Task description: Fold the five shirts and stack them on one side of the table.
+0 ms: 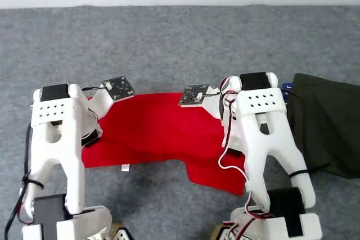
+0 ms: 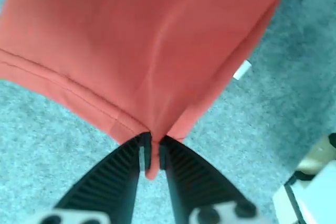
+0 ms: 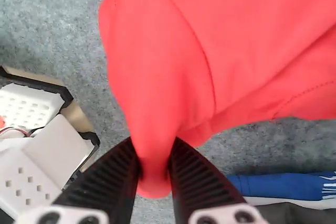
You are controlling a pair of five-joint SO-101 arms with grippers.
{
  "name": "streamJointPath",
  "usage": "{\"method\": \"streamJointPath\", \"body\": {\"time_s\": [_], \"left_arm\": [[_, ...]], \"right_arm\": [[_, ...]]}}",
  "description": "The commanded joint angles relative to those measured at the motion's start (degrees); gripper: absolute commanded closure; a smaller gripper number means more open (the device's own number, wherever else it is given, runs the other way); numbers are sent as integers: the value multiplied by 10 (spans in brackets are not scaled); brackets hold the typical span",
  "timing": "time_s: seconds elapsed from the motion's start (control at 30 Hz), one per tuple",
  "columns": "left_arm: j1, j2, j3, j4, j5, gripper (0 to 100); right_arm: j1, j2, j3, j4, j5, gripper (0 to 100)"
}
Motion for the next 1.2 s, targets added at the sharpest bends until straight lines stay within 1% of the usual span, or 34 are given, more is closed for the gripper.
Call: {"method": "streamJointPath", "body": {"time_s": [0.0,0.1,0.17,0.23,0.37,0.47,0.53,0.63,0.7,0.77,0.8,0.87,0.93,1.07,1.17], "left_arm": [[-6,-32,-3,15,-8,982],[-6,-34,-7,33,-7,922],[-27,-50,-7,33,-6,883],[-54,-75,-7,30,-6,857],[-98,-125,-7,28,-7,819],[-102,-147,-5,21,0,819],[-91,-152,-2,2,50,820],[-55,-140,0,-43,154,864],[-21,-123,1,-57,199,921],[24,-101,11,-67,237,983],[47,-88,20,-73,258,988],[83,-60,41,-88,294,984],[101,-30,65,-106,305,986],[87,37,106,-153,303,986],[54,98,112,-165,260,986]], "right_arm": [[0,-29,-2,25,-16,969],[2,-33,-2,26,-21,905],[3,-34,-3,26,-22,843],[6,-35,-4,26,-34,804],[7,-35,-7,26,-45,780],[13,-34,-34,24,-46,781],[25,-28,-66,3,-51,782],[45,-18,-84,-102,-115,805],[51,4,-83,-180,-162,874],[50,43,-83,-244,-193,967],[48,65,-84,-269,-204,998],[48,111,-85,-301,-222,970],[48,155,-86,-327,-236,987],[54,226,-86,-368,-240,988],[65,264,-86,-400,-239,988]]}}
